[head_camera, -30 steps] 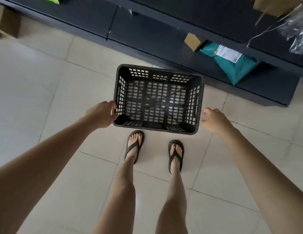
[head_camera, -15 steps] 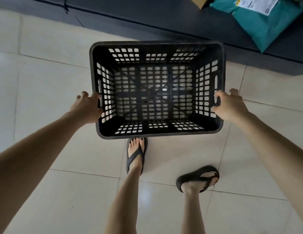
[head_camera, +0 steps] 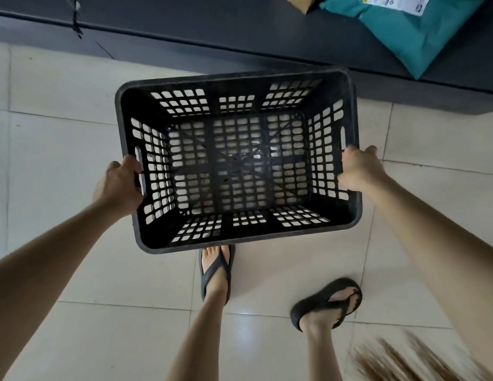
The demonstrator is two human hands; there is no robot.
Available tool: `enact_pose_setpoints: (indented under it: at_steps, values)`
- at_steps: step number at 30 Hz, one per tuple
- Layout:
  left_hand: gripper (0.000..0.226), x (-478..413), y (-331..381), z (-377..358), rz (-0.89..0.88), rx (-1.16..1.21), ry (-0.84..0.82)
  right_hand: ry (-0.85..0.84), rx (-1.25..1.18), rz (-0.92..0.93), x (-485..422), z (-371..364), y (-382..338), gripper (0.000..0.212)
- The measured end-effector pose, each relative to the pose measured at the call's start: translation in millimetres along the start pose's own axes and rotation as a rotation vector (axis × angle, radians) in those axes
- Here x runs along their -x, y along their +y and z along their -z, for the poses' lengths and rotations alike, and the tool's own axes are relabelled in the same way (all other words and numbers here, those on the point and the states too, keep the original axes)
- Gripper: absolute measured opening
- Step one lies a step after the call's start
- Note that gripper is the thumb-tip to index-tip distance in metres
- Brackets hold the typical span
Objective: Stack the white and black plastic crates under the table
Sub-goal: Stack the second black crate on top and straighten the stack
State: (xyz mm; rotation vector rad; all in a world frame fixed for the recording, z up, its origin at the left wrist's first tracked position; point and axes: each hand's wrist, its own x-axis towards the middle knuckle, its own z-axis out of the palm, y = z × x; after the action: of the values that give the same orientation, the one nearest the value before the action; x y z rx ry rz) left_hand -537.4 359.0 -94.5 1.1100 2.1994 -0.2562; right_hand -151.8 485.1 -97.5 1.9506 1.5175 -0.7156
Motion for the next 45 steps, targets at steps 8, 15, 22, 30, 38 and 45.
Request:
enact_pose_setpoints:
  at_steps: [8,15,22,30,38,45]
  values:
    - [0.044,38.3,16.2,44.5,-0.012,0.016,0.077,0.067,-0.032,0.098,38.0,25.8,33.5,0.054]
    - [0.049,109.6,45.2,73.0,-0.020,0.024,0.113,0.101,-0.089,0.105,101.4,60.2,93.9,0.052]
    - [0.063,187.1,98.1,109.3,-0.023,-0.026,0.126,0.164,-0.117,0.124,163.0,113.7,167.9,0.045]
    - [0.045,304.8,165.0,168.2,-0.006,-0.053,0.031,0.187,-0.108,0.169,255.8,190.4,265.5,0.035]
    - [0.033,393.8,221.6,212.4,-0.137,-0.053,-0.124,0.257,-0.128,0.126,344.8,245.8,355.8,0.027]
    - [0.027,469.7,306.2,233.5,-0.285,-0.104,-0.138,0.321,-0.183,0.040,385.6,273.8,455.1,0.031]
